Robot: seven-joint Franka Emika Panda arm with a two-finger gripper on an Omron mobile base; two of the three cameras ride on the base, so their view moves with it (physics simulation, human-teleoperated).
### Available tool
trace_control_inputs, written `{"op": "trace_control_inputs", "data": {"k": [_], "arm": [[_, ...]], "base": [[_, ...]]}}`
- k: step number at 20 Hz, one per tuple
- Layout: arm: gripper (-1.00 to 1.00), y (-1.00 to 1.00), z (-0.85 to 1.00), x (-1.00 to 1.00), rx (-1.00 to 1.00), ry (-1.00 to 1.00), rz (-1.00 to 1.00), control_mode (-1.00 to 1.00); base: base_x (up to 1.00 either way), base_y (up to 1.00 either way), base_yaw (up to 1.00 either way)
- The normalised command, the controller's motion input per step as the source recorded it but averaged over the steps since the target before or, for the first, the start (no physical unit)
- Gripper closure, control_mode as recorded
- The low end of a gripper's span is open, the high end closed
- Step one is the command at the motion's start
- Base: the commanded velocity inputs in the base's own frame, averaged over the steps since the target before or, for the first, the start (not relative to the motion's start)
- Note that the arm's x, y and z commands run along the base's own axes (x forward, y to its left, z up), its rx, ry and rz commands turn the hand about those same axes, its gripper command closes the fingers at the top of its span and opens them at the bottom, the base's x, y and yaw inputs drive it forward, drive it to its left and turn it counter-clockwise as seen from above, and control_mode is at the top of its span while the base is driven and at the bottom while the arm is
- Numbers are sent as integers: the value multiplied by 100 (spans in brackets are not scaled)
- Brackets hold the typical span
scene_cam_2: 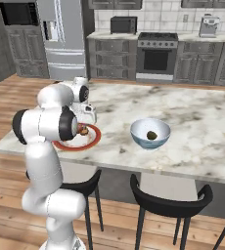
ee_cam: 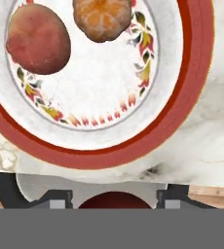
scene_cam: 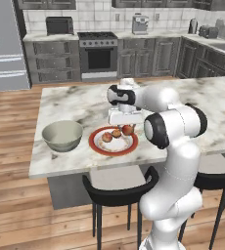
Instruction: Take the fruits from the plate on the dining counter and place two fruits in each bowl.
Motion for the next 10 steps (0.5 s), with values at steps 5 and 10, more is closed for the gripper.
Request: {"op": "trace_control_inputs", "data": {"k": [5,10], "arm": [[100,-98,43,-1,0,-6,-12,-100],[100,-93,23,0,0,-8,-18,-100]], "base": [[0,0,0],[0,0,0]]}}
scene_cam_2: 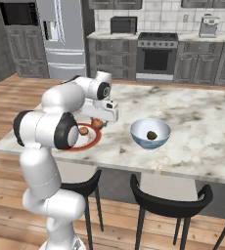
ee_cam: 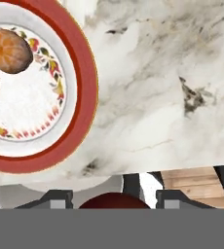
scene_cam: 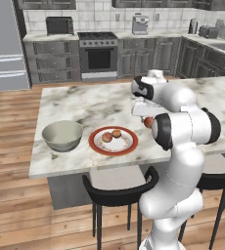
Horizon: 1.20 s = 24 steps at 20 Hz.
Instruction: Take the fruits from the plate on the dining counter and place two fruits in each bowl.
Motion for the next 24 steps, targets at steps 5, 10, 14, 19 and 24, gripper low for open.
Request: {"op": "trace_control_inputs", "data": {"k": [5,10,14,19,24], "arm": [[100,-86,2,0,-2,-28,-17,-100],[100,-73,7,0,-5,-13,-8,-100],[100,-60,1,1,-8,-10,-2,-100],[100,-68,1,7,-6,0,-3,-100],[100,-60,8,41,0,1,0,-100]], "base": [[0,0,0],[0,0,0],[0,0,0],[0,0,0],[0,0,0]]}}
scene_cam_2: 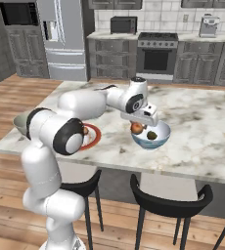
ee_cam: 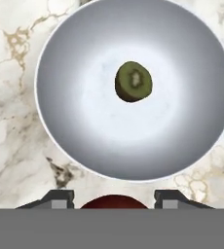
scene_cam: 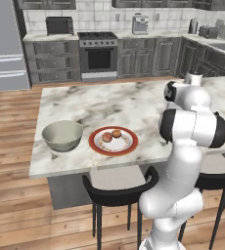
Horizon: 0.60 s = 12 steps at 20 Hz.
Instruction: Take the fruits from the plate on the dining counter and place two fruits in each bowl.
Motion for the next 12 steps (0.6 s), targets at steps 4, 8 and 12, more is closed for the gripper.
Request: {"op": "trace_control_inputs", "data": {"k": [4,8,12], "arm": [[100,-14,6,52,0,4,0,-100],[100,-14,-8,53,0,3,0,-100],[100,-24,-28,43,0,5,0,-100]], "base": [[0,0,0],[0,0,0],[0,0,0]]}}
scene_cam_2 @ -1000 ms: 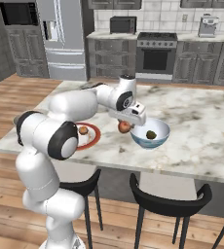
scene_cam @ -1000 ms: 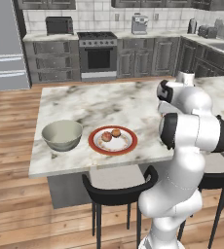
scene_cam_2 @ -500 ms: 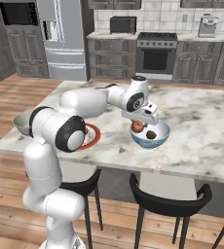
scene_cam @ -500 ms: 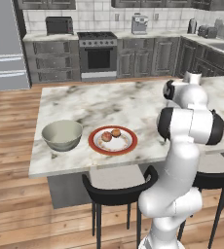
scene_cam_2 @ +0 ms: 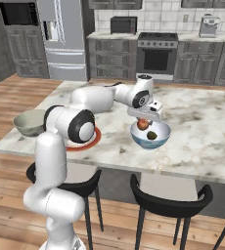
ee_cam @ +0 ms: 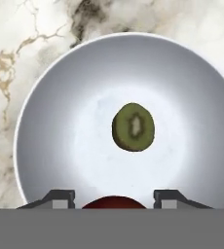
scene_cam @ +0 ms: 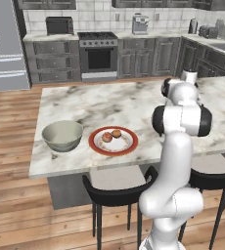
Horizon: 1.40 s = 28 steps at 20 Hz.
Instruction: Take the fruits from the plate on the dining counter and place two fruits in each bowl.
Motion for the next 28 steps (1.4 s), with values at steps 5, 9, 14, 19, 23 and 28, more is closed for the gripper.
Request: {"op": "trace_control_inputs", "data": {"k": [5,9,14,19,23,28], "arm": [[100,-27,-61,15,0,7,0,-100],[-100,-12,-29,11,0,0,0,-100],[-100,0,0,0,0,0,0,-100],[-100,0,1,-7,0,0,0,-100],[-100,27,54,-69,0,0,0,-100],[-100,84,56,-99,-1,-1,0,-100]], "base": [[0,0,0],[0,0,0],[0,0,0],[0,0,0],[0,0,0],[0,0,0]]}}
